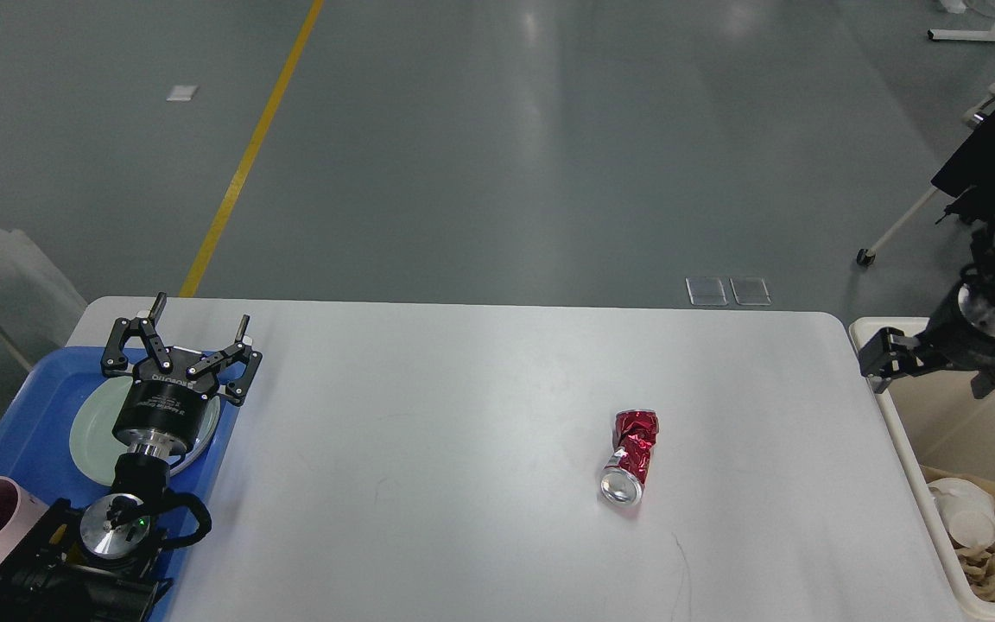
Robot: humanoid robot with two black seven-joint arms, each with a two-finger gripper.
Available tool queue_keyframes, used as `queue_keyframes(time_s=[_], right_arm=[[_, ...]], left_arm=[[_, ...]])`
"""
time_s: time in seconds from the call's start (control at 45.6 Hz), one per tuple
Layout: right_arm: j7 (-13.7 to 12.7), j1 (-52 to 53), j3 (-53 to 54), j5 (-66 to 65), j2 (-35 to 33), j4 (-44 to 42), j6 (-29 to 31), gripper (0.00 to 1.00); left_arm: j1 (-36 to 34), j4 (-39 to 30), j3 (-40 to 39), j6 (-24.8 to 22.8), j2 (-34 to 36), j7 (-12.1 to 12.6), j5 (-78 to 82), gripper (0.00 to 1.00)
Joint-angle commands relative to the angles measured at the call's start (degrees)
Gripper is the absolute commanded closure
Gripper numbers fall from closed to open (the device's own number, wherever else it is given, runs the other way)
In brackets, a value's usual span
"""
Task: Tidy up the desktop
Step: 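Move the right gripper over the red soda can, then lower and grasp the red soda can with the right gripper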
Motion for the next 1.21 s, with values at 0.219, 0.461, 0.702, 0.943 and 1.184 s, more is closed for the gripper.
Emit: queue_keyframes(time_s=[0.219, 0.461, 0.702, 0.943, 1.184], right_arm=[[-0.6, 14.9, 4.9, 6.1, 9.8, 13.5, 4.5, 0.00], [-0.5, 23.7, 5.4, 16.7, 13.9, 23.3, -3.7, 0.00], [-0.8, 18.4, 5.2, 25.1, 13.3, 23.5, -15.6, 0.00], [-0.3, 1.2, 8.5, 29.5, 14.4, 15.3, -20.9, 0.00], [-0.3, -19.4, 11.1, 28.6, 21.5, -6.4, -21.7, 0.00]], left_arm=[[0.1, 0.1, 0.0, 0.1, 0.1, -0.1, -0.1, 0.04], [0.1, 0.1, 0.0, 0.1, 0.1, -0.1, -0.1, 0.04], [0.1, 0.1, -0.1, 0.1, 0.0, 0.0, -0.1, 0.04], [0.1, 0.0, -0.1, 0.0, 0.0, 0.0, -0.1, 0.04], [0.0, 0.0, -0.1, 0.0, 0.0, 0.0, 0.0, 0.04]])
